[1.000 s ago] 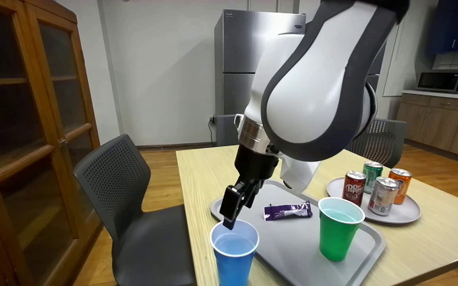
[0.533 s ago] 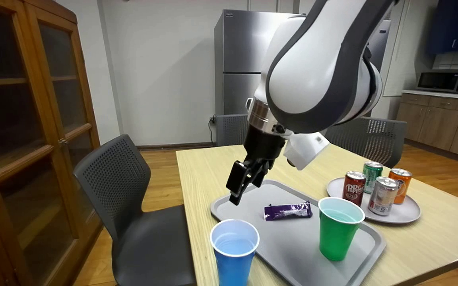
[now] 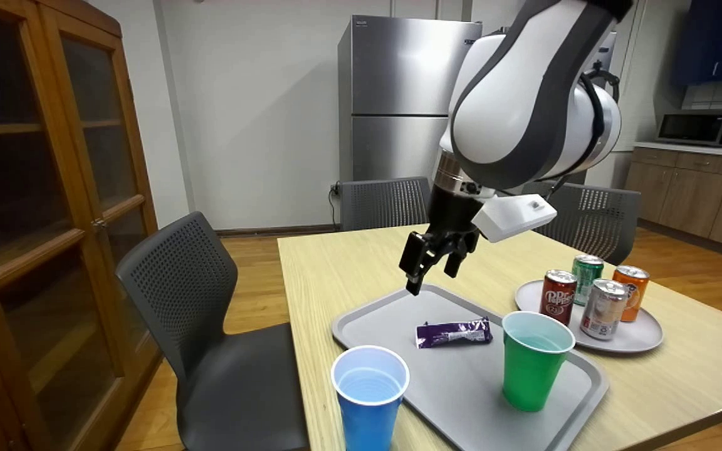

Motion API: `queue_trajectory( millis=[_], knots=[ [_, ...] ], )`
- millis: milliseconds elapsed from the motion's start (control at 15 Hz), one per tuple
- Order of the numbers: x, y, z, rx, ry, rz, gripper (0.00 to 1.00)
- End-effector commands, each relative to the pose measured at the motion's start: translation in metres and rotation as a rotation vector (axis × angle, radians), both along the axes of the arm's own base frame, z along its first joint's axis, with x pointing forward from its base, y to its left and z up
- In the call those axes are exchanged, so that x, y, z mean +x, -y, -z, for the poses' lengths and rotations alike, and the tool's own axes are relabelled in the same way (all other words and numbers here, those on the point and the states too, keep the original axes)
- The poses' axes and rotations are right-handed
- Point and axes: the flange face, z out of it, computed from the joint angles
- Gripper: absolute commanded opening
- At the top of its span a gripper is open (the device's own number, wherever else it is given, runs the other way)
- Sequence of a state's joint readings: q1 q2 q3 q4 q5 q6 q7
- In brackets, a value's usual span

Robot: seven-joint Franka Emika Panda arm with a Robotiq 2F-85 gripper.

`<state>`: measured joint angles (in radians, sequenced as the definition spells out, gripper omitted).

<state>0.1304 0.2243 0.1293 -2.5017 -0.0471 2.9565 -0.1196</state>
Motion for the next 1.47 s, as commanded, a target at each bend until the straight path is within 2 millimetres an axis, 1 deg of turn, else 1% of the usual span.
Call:
queue_trajectory(
  millis=[0,133,267,800,1200,1400],
  knots=[
    [0.014,0.018,0.003,-0.029,-0.034,0.122,1.0],
    [0.019,0.026,0.01,-0.034,-0.052,0.161,1.0],
    [0.022,0.03,0.018,-0.034,-0.069,0.183,1.0],
    [0.033,0.036,0.044,-0.034,-0.105,0.209,1.0],
    [0.043,0.031,0.055,-0.063,-0.098,0.244,1.0],
    [0.05,0.028,0.059,-0.08,-0.092,0.292,1.0]
  ],
)
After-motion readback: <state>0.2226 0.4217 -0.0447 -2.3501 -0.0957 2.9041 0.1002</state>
